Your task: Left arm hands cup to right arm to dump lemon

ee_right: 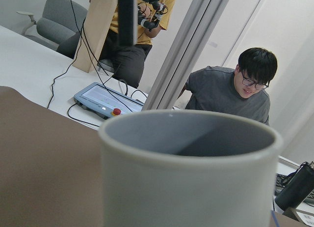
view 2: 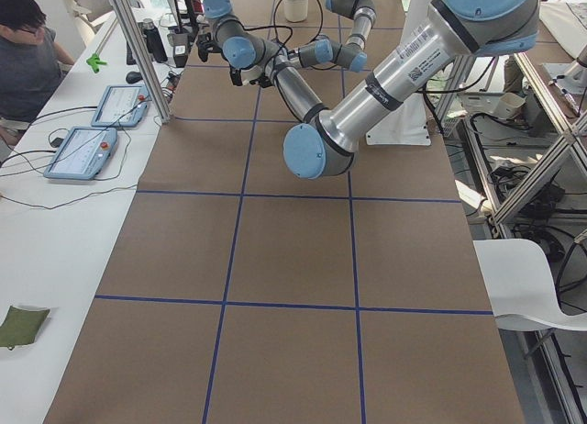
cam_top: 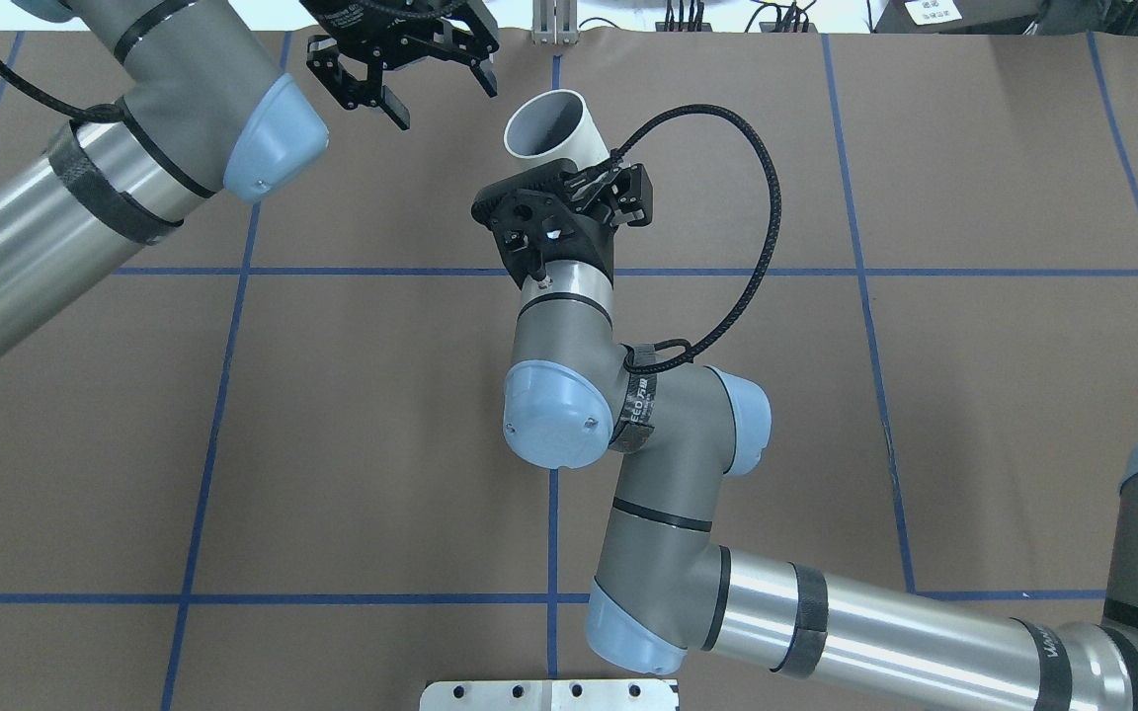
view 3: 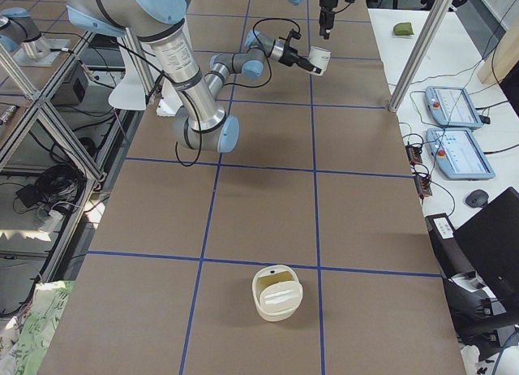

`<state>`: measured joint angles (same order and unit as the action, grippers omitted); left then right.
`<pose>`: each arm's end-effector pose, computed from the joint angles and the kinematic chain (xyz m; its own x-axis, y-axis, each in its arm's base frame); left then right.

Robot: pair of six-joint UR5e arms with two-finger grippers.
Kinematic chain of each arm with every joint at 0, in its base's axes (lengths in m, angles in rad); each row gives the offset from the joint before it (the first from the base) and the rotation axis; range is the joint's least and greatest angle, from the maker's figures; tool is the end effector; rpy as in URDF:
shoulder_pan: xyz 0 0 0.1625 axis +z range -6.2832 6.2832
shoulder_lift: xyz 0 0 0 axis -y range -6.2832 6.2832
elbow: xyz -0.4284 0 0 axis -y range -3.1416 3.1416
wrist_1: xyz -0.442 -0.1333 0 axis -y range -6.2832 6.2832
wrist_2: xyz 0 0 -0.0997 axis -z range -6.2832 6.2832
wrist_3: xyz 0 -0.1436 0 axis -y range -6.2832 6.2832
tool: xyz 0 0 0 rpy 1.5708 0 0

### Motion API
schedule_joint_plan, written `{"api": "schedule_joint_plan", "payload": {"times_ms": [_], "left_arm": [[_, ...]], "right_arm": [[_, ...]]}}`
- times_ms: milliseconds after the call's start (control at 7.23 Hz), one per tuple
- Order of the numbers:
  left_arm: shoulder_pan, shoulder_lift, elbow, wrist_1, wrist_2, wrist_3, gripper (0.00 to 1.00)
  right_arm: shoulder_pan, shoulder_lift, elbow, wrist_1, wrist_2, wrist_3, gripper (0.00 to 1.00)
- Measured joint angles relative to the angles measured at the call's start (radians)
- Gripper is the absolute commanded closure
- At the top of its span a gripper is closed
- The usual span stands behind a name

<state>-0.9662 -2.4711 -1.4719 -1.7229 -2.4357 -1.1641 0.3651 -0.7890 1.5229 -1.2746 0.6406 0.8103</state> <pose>0.4218 -0.6528 0.0838 0.3738 -0.0895 -0.9232 0.0360 0.9960 -0.0820 -0.6165 -0.5016 0.1292 0.9380 -0.0825 0.3367 -0.2884 0.3533 0.8899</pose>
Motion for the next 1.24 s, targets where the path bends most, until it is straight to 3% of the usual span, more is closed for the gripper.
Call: {"api": "schedule_joint_plan", "payload": {"times_ms": [830,1245], "left_arm": [[0.047,-0.02,0.014,-0.003,-0.02,-0.001,0.21],[0.051,-0.052,0.056,-0.003,-0.028,-0.002,0.39]], "right_arm": [[-0.002,-0.003,0.0,0.001,-0.005,0.025,0.79],[-0.003,-0.001,0.0,0.0,-0.008,0.026,0.79]]}}
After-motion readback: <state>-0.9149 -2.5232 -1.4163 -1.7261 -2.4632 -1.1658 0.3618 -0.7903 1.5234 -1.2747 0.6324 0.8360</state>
